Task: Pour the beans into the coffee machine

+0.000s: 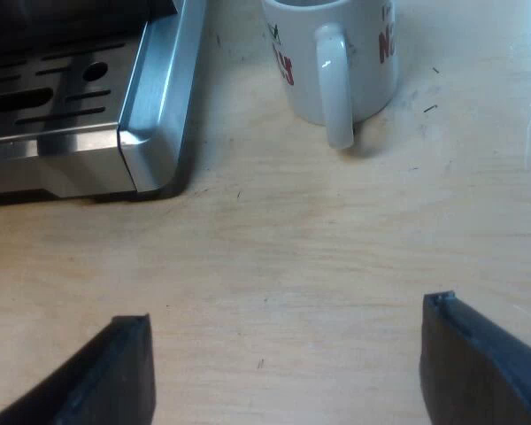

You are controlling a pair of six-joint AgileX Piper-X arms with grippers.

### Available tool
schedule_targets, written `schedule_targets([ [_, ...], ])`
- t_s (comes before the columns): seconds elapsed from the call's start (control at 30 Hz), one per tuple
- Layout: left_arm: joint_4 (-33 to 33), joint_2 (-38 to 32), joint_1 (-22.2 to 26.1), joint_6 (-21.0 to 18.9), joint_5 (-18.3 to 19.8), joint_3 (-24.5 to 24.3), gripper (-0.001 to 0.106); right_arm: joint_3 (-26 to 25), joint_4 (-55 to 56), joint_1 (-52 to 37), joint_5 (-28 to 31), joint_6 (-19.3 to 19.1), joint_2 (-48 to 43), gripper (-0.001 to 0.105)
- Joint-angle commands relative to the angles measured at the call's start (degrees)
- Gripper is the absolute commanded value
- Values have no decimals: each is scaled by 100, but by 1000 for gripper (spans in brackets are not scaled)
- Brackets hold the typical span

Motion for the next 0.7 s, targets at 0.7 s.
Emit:
schedule_targets([
  [0.7, -237, -31, -14, -240, 91, -185, 85, -728, 10, -19, -624, -17, 73, 64],
])
